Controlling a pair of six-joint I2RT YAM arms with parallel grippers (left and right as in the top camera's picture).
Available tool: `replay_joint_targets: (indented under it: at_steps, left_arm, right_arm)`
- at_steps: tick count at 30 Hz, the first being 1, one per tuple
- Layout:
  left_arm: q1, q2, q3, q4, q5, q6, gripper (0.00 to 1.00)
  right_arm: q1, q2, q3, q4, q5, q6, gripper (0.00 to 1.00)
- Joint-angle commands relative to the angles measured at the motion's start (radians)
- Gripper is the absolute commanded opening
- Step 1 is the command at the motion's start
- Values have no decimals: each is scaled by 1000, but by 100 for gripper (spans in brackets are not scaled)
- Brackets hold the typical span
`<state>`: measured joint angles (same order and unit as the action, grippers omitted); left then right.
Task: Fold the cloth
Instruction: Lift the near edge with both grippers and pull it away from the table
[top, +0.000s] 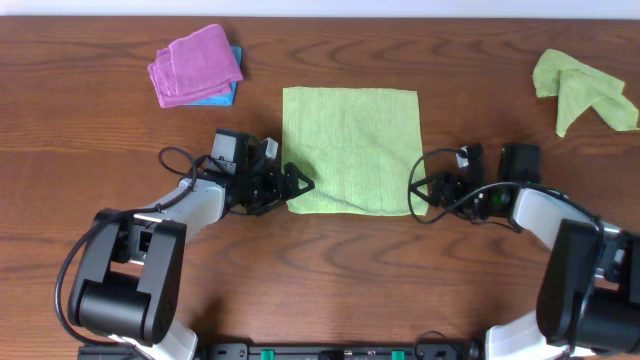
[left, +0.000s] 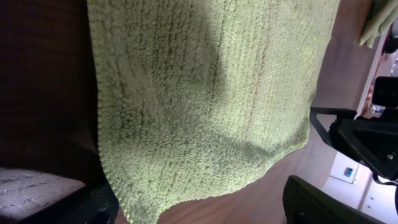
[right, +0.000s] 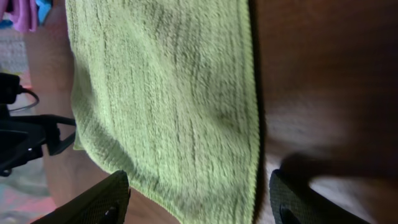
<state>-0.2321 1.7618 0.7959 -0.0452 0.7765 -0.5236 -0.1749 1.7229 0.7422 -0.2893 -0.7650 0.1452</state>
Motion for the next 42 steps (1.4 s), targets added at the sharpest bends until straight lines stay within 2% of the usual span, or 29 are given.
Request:
replay_joint_targets:
  at_steps: [1, 14, 23, 29, 34, 37, 42]
  left_arm:
    - [-3, 17, -15, -10, -45, 3, 85]
    - [-3, 17, -15, -10, -47, 3, 83]
    - [-3, 17, -15, -10, -71, 3, 82]
    - [-3, 17, -15, -6, -71, 3, 82]
    - [-3, 17, -15, -5, -71, 3, 82]
    - [-3, 17, -15, -5, -71, 3, 79]
    - [-3, 17, -15, 2, -81, -1, 75]
  right_arm:
    - [39, 42, -19, 11, 155, 23, 73]
    - [43, 166, -19, -5, 142, 45, 63]
    - [18, 166, -19, -142, 322, 41, 61]
    - [-23, 166, -19, -179, 447, 64, 64]
    - [-40, 167, -19, -138, 363, 64, 64]
    - [-40, 168, -19, -92, 308, 78, 61]
    - [-40, 170, -19, -77, 283, 86, 61]
